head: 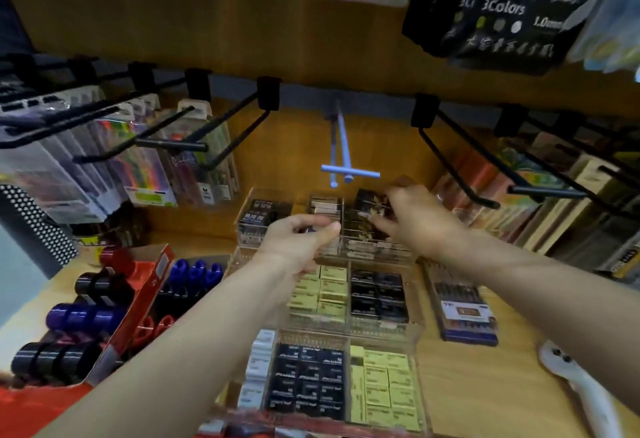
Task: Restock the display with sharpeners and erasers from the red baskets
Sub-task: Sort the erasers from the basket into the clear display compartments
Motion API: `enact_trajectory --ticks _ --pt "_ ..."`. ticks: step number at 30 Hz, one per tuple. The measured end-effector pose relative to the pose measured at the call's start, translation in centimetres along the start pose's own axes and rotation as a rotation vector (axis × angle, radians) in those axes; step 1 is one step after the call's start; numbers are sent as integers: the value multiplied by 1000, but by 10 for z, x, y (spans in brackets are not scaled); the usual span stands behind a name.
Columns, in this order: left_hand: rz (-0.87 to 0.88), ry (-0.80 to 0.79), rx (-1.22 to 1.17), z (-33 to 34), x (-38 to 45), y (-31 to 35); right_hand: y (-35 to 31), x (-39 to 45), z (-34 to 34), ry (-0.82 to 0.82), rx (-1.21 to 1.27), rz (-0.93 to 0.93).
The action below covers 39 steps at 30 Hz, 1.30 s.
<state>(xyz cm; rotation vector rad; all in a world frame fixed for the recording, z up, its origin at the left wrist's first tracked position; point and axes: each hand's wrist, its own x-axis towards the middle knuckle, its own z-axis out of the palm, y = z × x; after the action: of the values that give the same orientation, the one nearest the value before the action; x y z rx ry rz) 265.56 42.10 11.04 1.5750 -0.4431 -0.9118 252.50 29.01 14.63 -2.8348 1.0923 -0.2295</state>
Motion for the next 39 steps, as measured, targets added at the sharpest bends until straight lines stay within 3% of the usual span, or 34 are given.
enact_trajectory --ticks 6,13,17,21,28,31,33,36,39 --pt "175 0 286 -5 7 -8 -5 34 20 -247 -156 16" --pt "261 -21 378 -6 13 -6 4 33 35 -130 -44 81" --pt "298 10 366 -6 13 -9 5 7 40 11 30 -36" --pt "285 28 277 -4 16 -8 6 -13 53 -169 -95 -99" --pt "347 56 325 -4 25 -2 7 2 42 -212 -70 -56" --pt "374 7 302 -3 27 -1 7 -4 40 -62 135 -106" --pt "413 -17 319 -1 26 0 -1 -10 41 98 487 -101" --pt "496 -55 335 7 21 -2 -22 -15 38 35 1017 54" --pt "574 -52 387 13 11 -3 -31 -16 37 8 1185 209"
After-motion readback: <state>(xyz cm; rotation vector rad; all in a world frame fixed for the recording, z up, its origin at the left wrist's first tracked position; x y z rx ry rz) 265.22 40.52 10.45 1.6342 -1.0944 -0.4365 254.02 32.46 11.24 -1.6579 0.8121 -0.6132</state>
